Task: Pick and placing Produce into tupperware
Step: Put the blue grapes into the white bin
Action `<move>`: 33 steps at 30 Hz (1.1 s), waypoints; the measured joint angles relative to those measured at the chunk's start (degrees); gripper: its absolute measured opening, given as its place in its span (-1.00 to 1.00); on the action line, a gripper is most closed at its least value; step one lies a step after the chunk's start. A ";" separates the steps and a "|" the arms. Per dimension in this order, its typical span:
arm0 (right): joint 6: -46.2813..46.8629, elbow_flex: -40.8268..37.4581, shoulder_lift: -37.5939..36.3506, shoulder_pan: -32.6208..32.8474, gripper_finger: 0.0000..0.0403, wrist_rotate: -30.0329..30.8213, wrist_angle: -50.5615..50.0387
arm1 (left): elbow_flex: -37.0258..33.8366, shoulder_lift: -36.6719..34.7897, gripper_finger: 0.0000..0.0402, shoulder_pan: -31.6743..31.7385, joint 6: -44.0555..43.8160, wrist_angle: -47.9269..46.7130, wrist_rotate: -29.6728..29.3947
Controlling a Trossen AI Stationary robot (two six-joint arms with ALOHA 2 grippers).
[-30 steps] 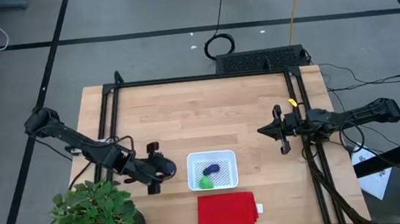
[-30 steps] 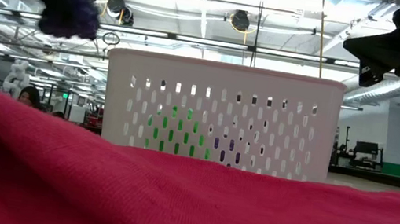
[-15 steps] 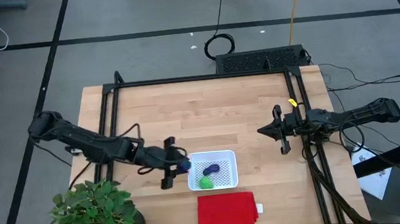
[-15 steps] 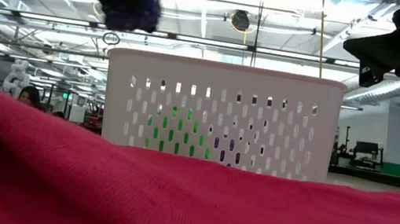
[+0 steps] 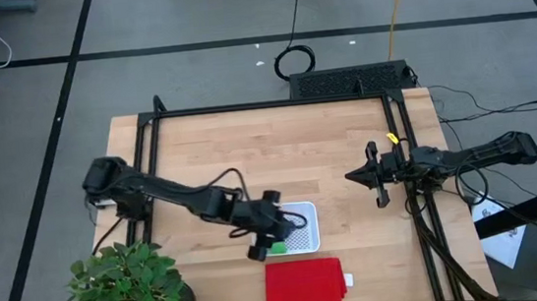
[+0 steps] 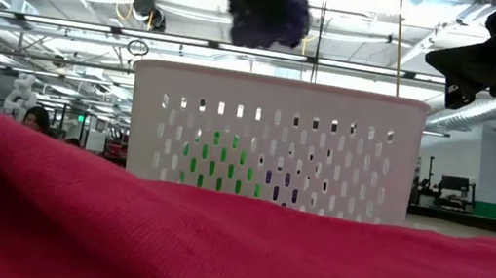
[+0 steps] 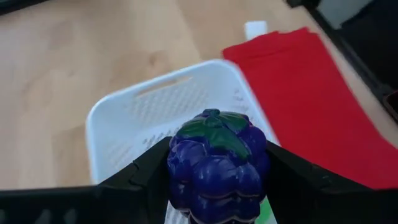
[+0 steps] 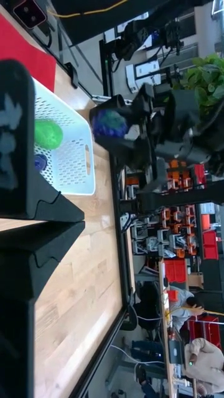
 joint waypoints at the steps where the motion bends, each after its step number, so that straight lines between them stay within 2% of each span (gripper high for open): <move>1: 0.03 0.00 0.00 0.00 -1.00 0.00 -0.02 | 1.40 1.14 0.03 0.26 0.83 -0.32 1.11; 4: 0.14 0.00 0.00 0.00 -1.00 -0.16 -0.07 | 4.73 4.12 0.03 1.45 2.77 -0.86 2.80; 9: 0.17 0.00 0.00 0.00 -1.00 -0.17 -0.08 | 8.87 9.21 0.03 3.60 1.27 1.05 4.90; 14: 0.17 0.00 0.00 0.00 -1.00 -0.17 -0.33 | 10.31 13.19 0.03 4.41 0.59 0.40 7.50; 23: -0.06 0.00 0.00 0.00 -1.00 -0.19 -0.50 | 10.31 16.32 0.03 4.25 -4.19 3.50 7.45; 29: -0.46 0.00 0.00 0.00 -1.00 -0.17 -0.48 | 10.31 16.50 0.03 3.92 -4.61 1.40 7.38; 33: -0.46 0.00 0.00 0.00 -1.00 -0.17 -0.48 | 10.31 16.50 0.03 4.33 -9.09 1.25 7.80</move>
